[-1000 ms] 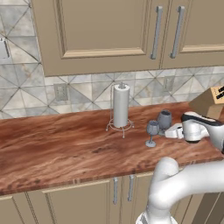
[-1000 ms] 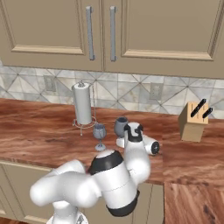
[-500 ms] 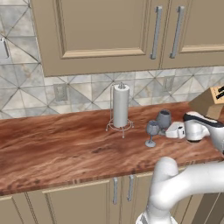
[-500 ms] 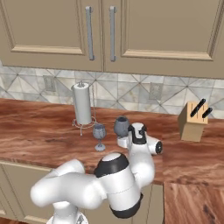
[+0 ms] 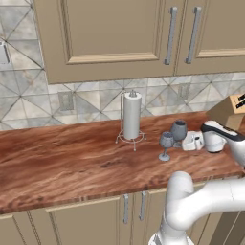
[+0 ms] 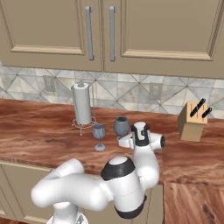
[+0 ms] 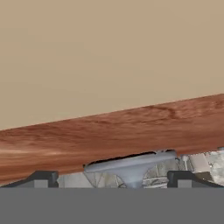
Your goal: Retrieve the wine glasses from the counter and place one next to each plate.
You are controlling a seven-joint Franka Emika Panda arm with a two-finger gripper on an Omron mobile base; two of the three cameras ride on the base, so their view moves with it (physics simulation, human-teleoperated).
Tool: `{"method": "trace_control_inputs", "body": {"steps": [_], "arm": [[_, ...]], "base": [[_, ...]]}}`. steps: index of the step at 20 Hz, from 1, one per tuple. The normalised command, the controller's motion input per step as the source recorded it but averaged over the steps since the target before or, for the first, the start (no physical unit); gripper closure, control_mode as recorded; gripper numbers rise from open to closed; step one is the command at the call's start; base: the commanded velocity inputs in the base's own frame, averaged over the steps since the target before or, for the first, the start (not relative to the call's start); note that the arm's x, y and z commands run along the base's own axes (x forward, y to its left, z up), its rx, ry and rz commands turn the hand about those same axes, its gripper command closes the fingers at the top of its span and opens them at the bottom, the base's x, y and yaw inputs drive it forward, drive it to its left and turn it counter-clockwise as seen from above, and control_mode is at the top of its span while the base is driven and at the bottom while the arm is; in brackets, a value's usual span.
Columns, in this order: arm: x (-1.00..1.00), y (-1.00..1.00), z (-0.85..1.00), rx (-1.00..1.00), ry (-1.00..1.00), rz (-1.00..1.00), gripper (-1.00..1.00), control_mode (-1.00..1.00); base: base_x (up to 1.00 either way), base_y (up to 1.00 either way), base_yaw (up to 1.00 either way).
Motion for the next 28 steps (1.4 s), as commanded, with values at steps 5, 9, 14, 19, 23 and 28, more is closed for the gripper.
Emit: {"method": "trace_control_inputs", "body": {"steps": [5,9,14,19,23,28], "arm": [[0.01,0.46,-0.31,0.00,0.00,0.05,-1.00,-1.00],[0.08,0.27,-0.28,0.01,0.00,0.00,-1.00,-1.00],[0.00,0.70,-0.34,0.01,0.00,0.00,1.00,-1.00],[-0.02,0.18,-0.05,0.00,-0.09,0.00,1.00,-1.00],[-0.20,-0.04,0.24,0.08,-0.18,0.00,1.00,-1.00],[-0.59,-0.11,0.81,0.11,-0.20,-0.02,1.00,-1.00]], "base": [[0.00,0.00,0.00],[0.00,0.00,0.00],[0.00,0.00,0.00],[0.00,0.00,0.00],[0.00,0.00,0.00],[0.00,0.00,0.00]]}}
